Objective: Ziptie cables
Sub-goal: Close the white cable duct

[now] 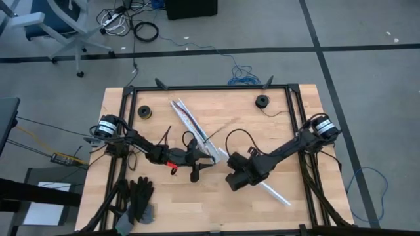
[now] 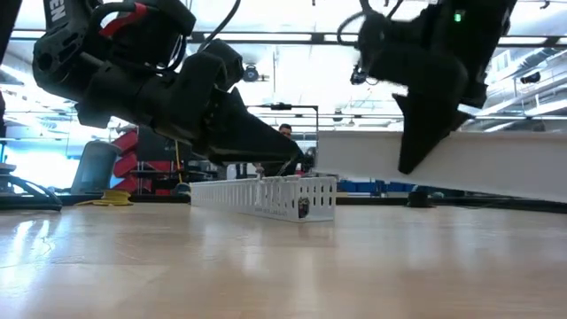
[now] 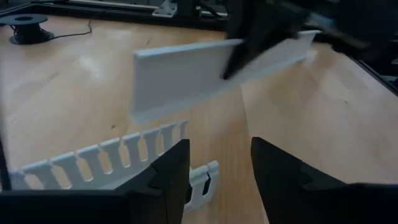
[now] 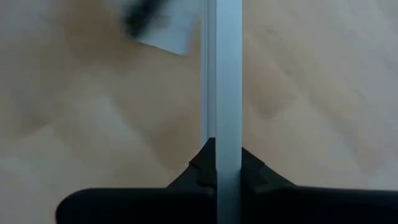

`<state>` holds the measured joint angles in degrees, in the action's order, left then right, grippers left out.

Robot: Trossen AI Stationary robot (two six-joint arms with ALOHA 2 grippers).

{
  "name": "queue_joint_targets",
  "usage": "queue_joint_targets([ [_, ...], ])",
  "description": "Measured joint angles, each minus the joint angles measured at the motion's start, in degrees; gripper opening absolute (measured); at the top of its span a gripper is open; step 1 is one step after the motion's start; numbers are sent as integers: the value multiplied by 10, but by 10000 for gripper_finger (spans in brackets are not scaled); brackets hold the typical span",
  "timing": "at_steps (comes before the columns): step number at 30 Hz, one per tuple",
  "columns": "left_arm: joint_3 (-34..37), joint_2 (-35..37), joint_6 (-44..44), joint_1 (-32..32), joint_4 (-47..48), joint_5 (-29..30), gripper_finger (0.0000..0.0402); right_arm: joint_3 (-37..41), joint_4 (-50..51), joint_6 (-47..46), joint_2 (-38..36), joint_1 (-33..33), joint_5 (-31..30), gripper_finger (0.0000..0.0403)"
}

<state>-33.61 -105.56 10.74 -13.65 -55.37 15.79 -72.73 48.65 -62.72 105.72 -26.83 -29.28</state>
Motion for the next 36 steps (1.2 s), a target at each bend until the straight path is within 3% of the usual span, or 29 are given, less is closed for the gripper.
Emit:
queue_joint_targets([
  [10,0,0,1,-3,9,-21,147,0,14,-1,2,2,-17,0],
  [20,1,16,-31,-3,26,18,147,0,65,-7,2,9,-62,0],
  [28,1,76,-43,-3,120,30,147,5,91,-7,2,20,-74,0],
  [36,1,85,-28,-3,179,45,147,27,59,-6,1,20,-70,1],
])
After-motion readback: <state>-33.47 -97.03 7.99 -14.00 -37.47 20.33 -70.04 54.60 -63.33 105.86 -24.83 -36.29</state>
